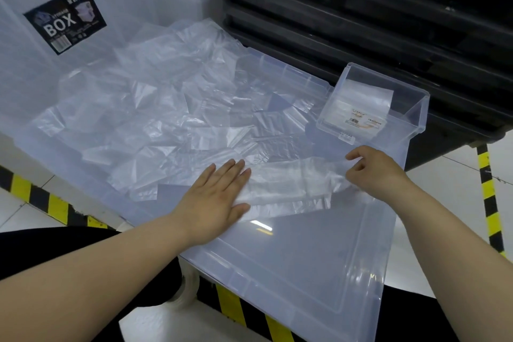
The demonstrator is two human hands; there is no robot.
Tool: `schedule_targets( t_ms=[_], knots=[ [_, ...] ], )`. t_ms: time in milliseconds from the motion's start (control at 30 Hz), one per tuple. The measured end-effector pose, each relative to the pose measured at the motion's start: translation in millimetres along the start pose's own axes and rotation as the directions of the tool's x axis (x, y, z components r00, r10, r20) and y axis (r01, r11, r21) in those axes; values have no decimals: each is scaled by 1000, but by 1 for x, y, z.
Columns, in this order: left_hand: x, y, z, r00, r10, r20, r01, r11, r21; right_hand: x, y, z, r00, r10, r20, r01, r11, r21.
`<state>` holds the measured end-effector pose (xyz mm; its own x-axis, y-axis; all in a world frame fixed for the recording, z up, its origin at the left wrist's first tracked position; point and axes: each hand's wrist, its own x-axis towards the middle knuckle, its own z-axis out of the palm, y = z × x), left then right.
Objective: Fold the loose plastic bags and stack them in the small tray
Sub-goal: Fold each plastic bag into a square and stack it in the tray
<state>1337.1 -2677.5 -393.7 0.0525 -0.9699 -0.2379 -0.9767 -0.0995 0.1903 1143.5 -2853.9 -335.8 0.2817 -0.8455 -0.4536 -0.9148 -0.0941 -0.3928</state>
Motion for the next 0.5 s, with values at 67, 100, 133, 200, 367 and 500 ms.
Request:
schedule_targets(
  t_ms=[67, 100, 133, 200, 367, 500],
  knots=[
    [0, -3, 3, 1000, -4, 19, 4, 1000, 15, 2, 4, -7, 997, 48, -63, -50, 998, -33],
    [0, -3, 2, 1000, -2, 14, 1, 1000, 14, 2, 5, -10, 995, 56, -85, -60, 997, -46],
    [0, -4, 2, 1000, -2, 8, 2, 1000, 6, 2, 6, -11, 994, 53, -99, -57, 998, -38],
    [0, -4, 1, 1000, 4, 23, -3, 1000, -11, 1, 5, -13, 996, 21, -84, -20, 1000, 16],
    [1, -5, 0, 999, 8, 40, -7, 999, -39, -9, 0, -2, 983, -158, 92, 178, 945, -273],
    [1, -7, 1, 999, 27, 27, -26, 999, -42, -4, 2, 0, 978, -193, 73, 206, 924, -322]
  ],
)
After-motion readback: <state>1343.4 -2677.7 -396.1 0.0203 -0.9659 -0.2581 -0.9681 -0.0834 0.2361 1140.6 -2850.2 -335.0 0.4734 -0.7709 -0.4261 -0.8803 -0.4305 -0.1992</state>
